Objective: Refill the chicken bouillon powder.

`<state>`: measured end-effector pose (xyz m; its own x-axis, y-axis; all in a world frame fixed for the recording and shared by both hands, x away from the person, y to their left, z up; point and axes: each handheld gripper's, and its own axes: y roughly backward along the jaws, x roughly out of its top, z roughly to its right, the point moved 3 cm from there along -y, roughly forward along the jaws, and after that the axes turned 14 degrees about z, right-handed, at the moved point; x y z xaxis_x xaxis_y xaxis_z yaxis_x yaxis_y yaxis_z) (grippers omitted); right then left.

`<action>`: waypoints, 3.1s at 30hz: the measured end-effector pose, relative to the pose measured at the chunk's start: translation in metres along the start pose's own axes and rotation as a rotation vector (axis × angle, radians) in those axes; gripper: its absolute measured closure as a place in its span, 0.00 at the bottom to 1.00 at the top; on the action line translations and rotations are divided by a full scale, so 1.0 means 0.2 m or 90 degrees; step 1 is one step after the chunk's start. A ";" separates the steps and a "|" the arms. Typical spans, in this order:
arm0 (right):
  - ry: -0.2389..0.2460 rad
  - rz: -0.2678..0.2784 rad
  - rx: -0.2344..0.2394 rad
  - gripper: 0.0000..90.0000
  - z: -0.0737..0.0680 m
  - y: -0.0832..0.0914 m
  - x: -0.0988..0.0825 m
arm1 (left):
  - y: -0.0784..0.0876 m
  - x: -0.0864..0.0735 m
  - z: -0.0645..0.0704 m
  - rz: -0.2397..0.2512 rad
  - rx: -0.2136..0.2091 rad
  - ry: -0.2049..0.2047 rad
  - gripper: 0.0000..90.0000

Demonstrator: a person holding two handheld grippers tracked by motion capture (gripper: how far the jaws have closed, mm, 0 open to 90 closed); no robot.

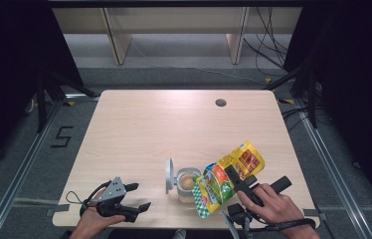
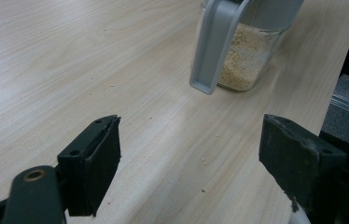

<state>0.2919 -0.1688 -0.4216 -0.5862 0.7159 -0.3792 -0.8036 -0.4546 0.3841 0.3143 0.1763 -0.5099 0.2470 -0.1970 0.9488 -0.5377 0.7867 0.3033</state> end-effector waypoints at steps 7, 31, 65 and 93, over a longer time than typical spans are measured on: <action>0.003 0.000 0.000 0.70 0.01 0.00 0.00 | 0.00 0.00 0.00 0.000 0.000 -0.001 0.22; -0.031 0.008 -0.013 0.71 -0.01 0.00 0.00 | 0.00 0.00 0.00 0.000 0.000 0.000 0.23; -0.121 0.032 -0.025 0.71 -0.07 -0.01 -0.01 | 0.00 0.00 0.00 0.000 -0.001 0.000 0.22; -0.447 0.143 -0.075 0.75 -0.25 -0.03 -0.07 | 0.00 0.00 0.00 0.000 0.000 0.000 0.23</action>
<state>0.2994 -0.2022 -0.4609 -0.5654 0.7513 0.3404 -0.7010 -0.6552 0.2816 0.3141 0.1766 -0.5095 0.2463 -0.1970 0.9490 -0.5374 0.7870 0.3029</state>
